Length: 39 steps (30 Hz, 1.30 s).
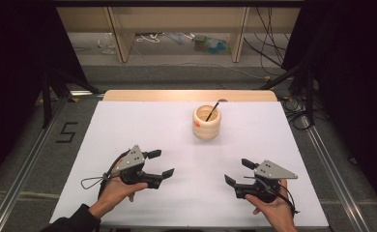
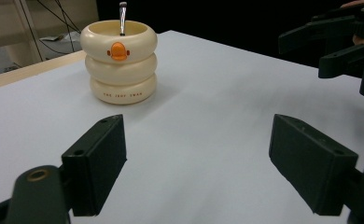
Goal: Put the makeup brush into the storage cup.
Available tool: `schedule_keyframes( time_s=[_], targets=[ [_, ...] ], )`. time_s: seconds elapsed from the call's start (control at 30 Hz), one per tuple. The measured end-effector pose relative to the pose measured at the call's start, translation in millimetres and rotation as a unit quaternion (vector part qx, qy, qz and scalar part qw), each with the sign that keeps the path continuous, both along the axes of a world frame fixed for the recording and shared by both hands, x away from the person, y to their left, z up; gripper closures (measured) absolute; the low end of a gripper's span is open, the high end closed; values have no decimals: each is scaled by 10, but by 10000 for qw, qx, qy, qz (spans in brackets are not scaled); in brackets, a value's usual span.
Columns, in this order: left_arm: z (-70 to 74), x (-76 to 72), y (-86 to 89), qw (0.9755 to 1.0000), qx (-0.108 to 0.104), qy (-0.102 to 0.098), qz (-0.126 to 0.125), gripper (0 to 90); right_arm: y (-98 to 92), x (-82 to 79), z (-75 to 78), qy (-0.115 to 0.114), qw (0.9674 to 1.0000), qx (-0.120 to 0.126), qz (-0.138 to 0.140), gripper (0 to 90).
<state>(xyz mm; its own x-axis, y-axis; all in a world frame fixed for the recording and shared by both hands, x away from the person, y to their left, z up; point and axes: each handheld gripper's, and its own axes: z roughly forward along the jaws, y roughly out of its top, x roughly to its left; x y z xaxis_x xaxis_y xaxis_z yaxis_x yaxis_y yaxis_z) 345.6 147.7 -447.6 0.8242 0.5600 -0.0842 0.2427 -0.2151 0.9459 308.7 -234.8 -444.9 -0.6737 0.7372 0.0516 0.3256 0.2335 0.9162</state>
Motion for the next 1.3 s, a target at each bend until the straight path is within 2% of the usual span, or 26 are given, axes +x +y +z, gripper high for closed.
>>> schedule_keyframes(
  time_s=[0.03, 0.07, 0.1, 0.13, 0.23, 0.3, 0.4, 0.47, 0.53, 0.67, 0.7, 0.8, 0.87, 0.93, 1.03, 1.07, 1.1, 1.13, 1.17, 1.3],
  targets=[
    [-5, -14, 7, 10000, -24, -22, -18, 190, 1, -1, 0, 1, 10000, 4, -1, 185],
    [-3, -17, 20, 9999, 10, -90, -74, 189, -3, 9, -1, -92, 10000, -12, 5, 185],
    [-7, -38, 23, 10000, -60, -35, -26, 189, -3, 8, -1, -101, 9999, -10, 3, 185],
    [-2, -43, 38, 9999, -27, -105, -51, 189, -3, 8, -1, -106, 9999, -14, 5, 185],
    [4, -78, 68, 9999, -66, -105, 12, 188, -2, 5, 2, -64, 10000, 29, 1, 184],
    [-2, -99, 90, 9999, -88, -122, 24, 188, 11, 1, -4, -2, 9998, 187, 24, 183],
    [-31, -136, 110, 9999, -135, -67, 66, 188, 10, 5, -8, -39, 9997, 236, 28, 183],
    [-23, -146, 133, 9999, -97, -131, 41, 188, 10, 4, -7, -48, 9997, 243, 27, 182],
    [-13, -154, 147, 9998, -158, -145, 60, 188, 10, 5, -7, -53, 9997, 247, 30, 182],
    [-20, -177, 180, 9997, -156, -140, 114, 188, 7, 6, -7, -61, 9997, 233, 18, 182],
    [-24, -181, 183, 9997, -142, -136, 116, 188, -19, -10, 17, 36, 10000, 39, -14, 182],
    [-33, -187, 179, 9997, -167, -81, 142, 188, -20, -14, 18, 48, 10000, 37, -20, 182],
    [-33, -180, 180, 9998, -138, -128, 118, 188, -23, -5, 15, -83, 10000, 13, -44, 182],
    [-36, -181, 174, 9998, -142, -121, 113, 188, -21, -15, 19, 40, 10000, 35, -22, 182],
    [-44, -180, 166, 9998, -165, -112, 81, 188, -22, -13, 19, 43, 10000, 35, -20, 182],
    [-40, -181, 170, 9998, -98, -127, 94, 188, -21, -13, 19, 45, 10000, 34, -19, 182],
    [-47, -177, 168, 9998, -108, -125, 92, 188, -24, -6, 16, -34, 10000, 20, -22, 182],
    [-49, -176, 168, 9998, -102, -120, 92, 188, -22, -13, 19, 40, 10000, 37, -20, 182],
    [-55, -180, 164, 9998, -125, -70, 115, 188, -22, -13, 19, 41, 10000, 36, -22, 182],
    [-54, -182, 158, 9998, -129, -89, 94, 188, -23, -13, 20, 38, 10000, 40, -21, 182]
  ],
)
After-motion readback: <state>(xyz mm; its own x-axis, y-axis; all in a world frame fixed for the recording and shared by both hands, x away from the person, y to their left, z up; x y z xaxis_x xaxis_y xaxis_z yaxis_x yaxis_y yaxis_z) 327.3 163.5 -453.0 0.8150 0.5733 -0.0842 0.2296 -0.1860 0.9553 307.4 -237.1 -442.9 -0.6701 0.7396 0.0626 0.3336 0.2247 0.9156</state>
